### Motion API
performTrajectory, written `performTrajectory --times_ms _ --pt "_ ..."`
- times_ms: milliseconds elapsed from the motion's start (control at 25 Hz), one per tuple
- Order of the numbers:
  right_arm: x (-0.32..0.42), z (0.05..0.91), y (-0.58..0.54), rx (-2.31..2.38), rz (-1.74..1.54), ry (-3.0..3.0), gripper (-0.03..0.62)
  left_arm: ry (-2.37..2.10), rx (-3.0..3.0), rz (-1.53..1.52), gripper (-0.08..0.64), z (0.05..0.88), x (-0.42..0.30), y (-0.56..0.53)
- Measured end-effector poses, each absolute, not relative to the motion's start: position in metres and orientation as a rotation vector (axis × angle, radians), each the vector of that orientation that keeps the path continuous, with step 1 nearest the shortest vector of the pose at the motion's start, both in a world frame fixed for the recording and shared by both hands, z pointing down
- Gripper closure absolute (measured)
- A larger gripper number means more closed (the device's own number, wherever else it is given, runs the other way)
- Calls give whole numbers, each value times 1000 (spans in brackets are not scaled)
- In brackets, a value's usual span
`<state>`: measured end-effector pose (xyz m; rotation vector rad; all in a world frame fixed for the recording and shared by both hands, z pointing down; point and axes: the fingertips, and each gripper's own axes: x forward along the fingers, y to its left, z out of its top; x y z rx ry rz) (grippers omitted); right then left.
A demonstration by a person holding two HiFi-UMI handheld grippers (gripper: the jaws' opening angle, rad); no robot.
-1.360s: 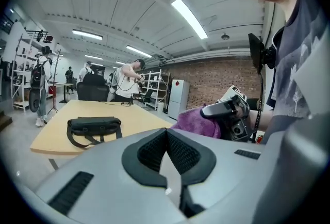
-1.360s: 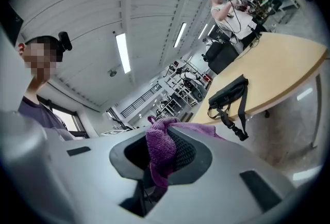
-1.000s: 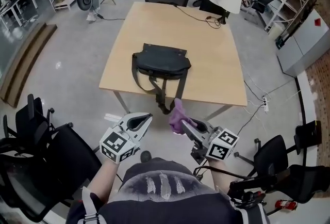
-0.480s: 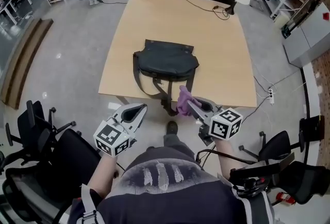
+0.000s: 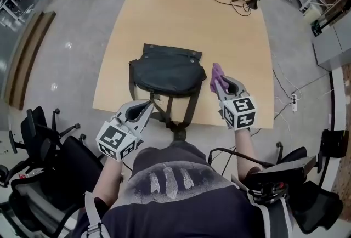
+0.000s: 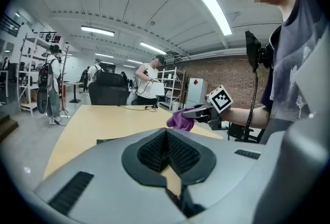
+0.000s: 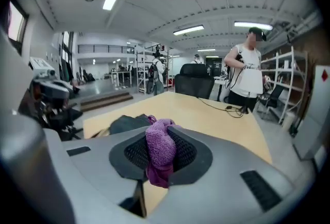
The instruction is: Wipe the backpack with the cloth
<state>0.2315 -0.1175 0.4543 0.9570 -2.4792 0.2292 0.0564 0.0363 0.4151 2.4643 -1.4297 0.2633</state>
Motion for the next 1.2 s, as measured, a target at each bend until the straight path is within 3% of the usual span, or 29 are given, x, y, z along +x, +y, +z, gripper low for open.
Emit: performTrajectory --times_ms 200,480,1200 --pt "219 522 -182 929 199 -2307 535 -1462 2413 287 552 423 49 11" --pt "159 603 -182 711 250 -2128 534 -1486 2392 277 552 425 6 -16" --pt "27 613 -99 365 333 -1990 535 -1347 2419 191 552 450 -88 -42"
